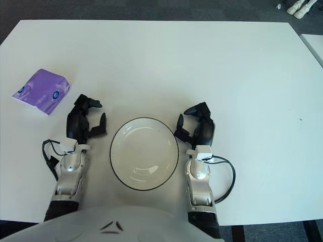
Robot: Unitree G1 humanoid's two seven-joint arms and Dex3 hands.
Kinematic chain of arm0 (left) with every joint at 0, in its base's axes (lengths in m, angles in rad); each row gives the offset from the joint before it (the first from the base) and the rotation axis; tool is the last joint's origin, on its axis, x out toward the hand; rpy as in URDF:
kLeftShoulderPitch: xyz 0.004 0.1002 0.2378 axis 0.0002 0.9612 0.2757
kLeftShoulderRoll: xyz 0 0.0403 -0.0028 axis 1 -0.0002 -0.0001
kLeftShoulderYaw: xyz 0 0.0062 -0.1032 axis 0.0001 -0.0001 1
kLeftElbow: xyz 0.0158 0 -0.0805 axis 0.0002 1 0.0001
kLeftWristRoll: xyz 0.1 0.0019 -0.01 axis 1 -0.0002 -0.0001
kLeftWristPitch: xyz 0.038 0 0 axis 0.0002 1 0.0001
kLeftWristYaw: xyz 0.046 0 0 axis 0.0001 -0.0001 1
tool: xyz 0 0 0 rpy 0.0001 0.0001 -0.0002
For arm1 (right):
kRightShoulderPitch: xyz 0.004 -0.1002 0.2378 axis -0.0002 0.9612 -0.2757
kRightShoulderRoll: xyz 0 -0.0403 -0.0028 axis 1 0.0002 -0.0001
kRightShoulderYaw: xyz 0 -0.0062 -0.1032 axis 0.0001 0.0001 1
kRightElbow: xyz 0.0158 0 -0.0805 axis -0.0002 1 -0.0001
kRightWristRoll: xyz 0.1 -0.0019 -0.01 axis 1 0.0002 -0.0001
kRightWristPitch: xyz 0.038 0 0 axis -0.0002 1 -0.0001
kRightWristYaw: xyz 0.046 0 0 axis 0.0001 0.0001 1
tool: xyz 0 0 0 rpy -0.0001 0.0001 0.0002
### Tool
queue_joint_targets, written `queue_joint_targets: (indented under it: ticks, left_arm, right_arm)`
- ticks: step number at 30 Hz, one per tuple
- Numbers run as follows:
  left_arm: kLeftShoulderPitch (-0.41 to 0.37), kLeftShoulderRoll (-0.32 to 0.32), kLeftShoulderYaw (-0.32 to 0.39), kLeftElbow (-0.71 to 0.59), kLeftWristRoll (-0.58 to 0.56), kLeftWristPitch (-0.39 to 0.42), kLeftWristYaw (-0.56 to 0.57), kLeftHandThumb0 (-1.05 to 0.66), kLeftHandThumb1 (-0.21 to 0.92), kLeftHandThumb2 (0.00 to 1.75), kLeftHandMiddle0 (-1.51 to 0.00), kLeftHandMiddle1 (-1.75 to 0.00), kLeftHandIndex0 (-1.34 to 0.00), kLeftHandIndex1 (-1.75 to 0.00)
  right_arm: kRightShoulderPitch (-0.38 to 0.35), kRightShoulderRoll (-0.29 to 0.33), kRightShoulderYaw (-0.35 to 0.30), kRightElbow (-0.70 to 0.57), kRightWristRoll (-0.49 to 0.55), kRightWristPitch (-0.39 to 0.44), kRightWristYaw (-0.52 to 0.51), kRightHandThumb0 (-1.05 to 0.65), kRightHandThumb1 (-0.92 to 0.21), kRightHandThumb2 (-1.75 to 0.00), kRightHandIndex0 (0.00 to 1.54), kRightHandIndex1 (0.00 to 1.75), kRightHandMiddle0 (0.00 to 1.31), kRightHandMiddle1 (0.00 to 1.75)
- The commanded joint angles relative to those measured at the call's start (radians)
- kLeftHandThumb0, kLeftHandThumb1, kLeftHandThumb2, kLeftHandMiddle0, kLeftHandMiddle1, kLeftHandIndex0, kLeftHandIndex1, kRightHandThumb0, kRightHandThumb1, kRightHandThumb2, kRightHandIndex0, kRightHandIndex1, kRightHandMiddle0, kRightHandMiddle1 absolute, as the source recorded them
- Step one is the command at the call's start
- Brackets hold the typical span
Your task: Put the tissue paper into the plate.
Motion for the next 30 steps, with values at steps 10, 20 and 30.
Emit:
queue_joint_targets:
  ticks: [10, 20, 30]
  left_arm:
    - [-0.045, 0.204, 0.007, 0.063, 0.356, -0.21, 0.218, -0.01, 0.32, 1.25, -0.67, -1.53, -0.42, -1.75]
    - [-0.014, 0.286, 0.043, -0.056, 0.417, -0.177, 0.203, -0.08, 0.57, 0.99, -0.46, -1.62, -0.28, -1.75]
    - [-0.003, 0.328, 0.067, -0.188, 0.502, -0.033, 0.147, -0.92, 0.84, 0.77, -0.1, -1.53, -0.01, -1.38]
  right_arm:
    - [0.031, 0.012, -0.011, 0.089, 0.01, 0.055, 0.007, -0.48, -0.33, -1.31, 1.08, 1.75, 0.6, 1.75]
    - [0.021, 0.012, -0.015, 0.104, 0.007, 0.045, 0.007, -0.47, -0.35, -1.28, 1.07, 1.75, 0.58, 1.75]
    - [0.012, 0.008, -0.019, 0.118, 0.011, 0.04, 0.013, -0.47, -0.36, -1.27, 1.07, 1.75, 0.58, 1.75]
